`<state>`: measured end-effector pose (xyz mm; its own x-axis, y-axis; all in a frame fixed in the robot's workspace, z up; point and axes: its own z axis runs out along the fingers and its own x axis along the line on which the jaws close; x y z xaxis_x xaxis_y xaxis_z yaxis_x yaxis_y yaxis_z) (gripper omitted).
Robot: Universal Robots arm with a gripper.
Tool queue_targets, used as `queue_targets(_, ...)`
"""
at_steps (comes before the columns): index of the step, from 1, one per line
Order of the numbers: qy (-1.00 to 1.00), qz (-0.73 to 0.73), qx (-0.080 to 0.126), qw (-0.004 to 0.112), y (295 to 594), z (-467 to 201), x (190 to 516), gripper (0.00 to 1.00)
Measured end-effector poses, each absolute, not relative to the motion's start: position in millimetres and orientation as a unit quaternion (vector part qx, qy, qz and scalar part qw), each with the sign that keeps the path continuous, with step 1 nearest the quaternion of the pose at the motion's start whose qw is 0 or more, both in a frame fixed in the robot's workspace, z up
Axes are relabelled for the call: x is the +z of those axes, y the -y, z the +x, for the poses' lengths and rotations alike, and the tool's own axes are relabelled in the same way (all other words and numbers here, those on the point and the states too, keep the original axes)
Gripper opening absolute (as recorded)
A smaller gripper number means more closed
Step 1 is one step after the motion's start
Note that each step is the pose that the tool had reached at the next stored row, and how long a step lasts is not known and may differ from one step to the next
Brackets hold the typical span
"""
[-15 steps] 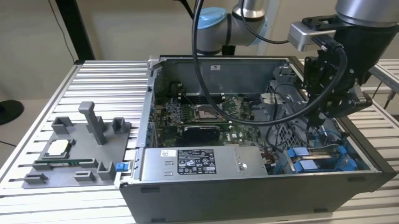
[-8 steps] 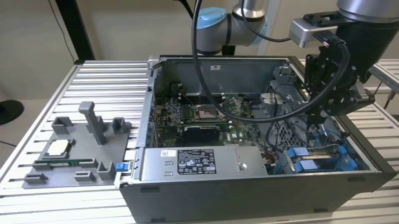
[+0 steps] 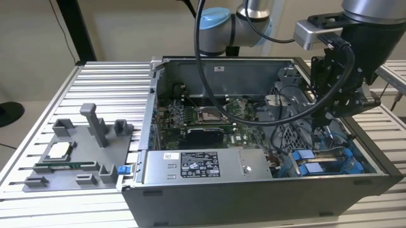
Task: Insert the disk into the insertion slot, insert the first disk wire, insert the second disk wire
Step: 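Insert the disk into the insertion slot, then insert the first disk wire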
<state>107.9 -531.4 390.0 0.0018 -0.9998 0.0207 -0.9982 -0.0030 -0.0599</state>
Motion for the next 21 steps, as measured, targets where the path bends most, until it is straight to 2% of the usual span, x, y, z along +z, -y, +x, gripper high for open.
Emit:
queue_targets(14, -0.708, -0.705, -0.029, 0.014, 533.9, 104.7, 389.6, 0.0)
queue_targets(15, -0.708, -0.705, -0.029, 0.014, 534.0, 104.7, 389.6, 1.0)
queue_targets(21, -0.712, -0.702, -0.029, 0.014, 534.6, 100.8, 389.4, 1.0)
